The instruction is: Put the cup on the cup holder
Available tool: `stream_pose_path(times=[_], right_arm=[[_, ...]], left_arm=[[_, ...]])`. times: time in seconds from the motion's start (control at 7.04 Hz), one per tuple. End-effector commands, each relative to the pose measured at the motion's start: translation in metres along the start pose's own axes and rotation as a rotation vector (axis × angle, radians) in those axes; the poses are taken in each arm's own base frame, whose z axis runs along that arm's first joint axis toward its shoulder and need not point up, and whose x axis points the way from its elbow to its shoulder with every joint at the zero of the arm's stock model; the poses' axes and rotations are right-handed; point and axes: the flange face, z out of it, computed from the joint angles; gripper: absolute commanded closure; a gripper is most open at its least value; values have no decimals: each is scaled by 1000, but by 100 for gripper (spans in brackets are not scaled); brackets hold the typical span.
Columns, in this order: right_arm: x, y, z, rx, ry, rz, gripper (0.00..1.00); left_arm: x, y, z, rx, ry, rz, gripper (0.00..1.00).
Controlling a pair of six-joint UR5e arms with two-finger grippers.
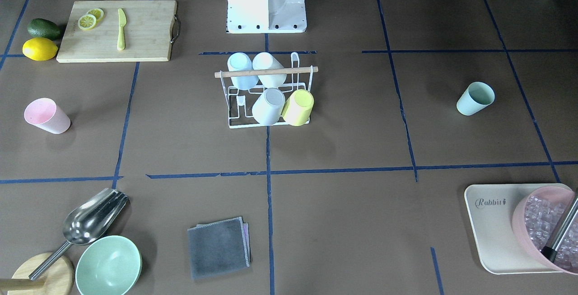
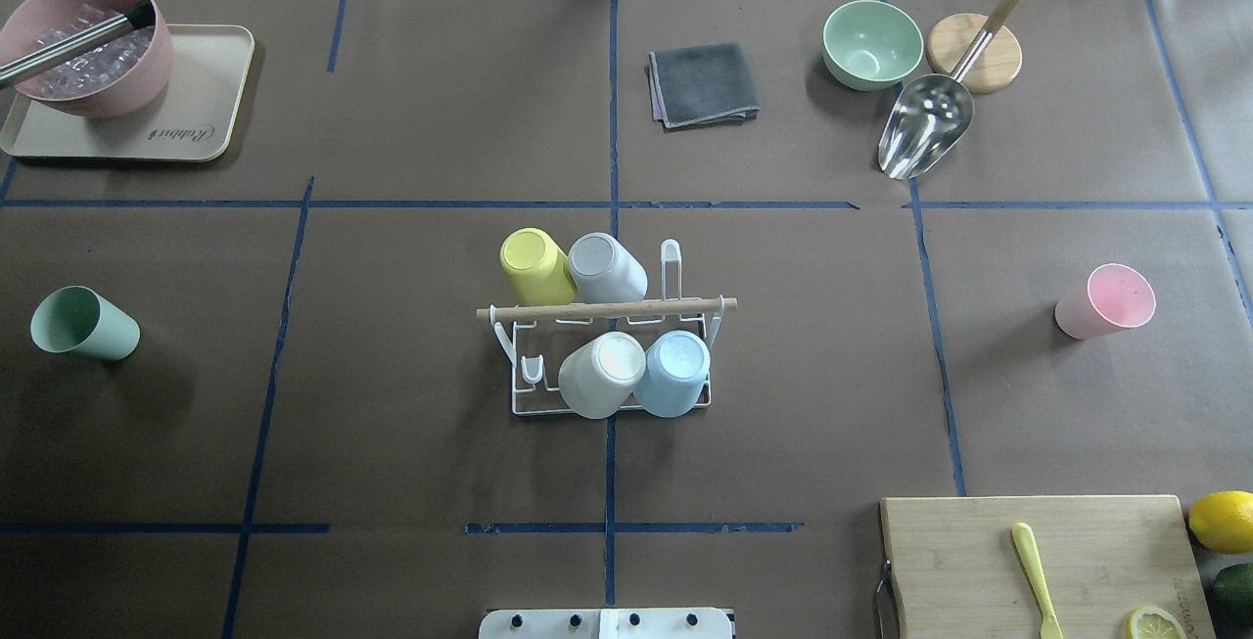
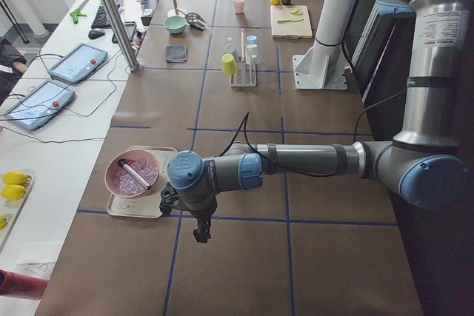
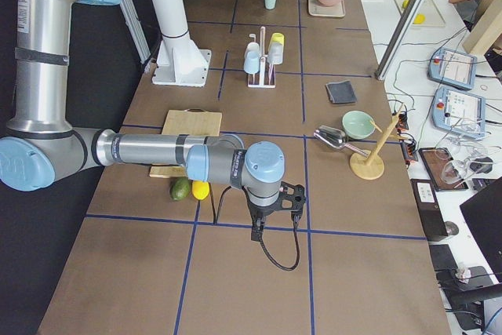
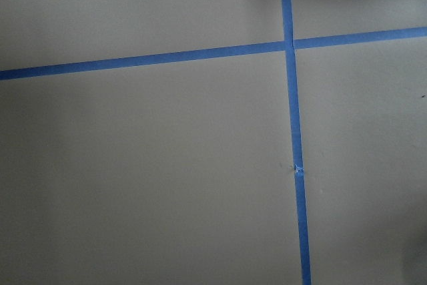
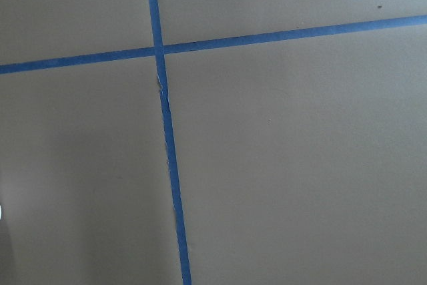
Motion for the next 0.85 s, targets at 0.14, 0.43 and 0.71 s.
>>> stream_pose_path(times=[0.14, 0.43, 0.71], right_arm=[[0, 0, 0, 0, -1, 0, 0], [0, 0, 1, -2, -1, 3, 0], [-2, 0, -2, 3, -6, -2, 0]], left_arm=[[2, -3, -2, 4, 4, 0, 0], [2, -2, -1, 1, 6, -9, 0], [2, -2, -2, -2, 7, -14, 0]])
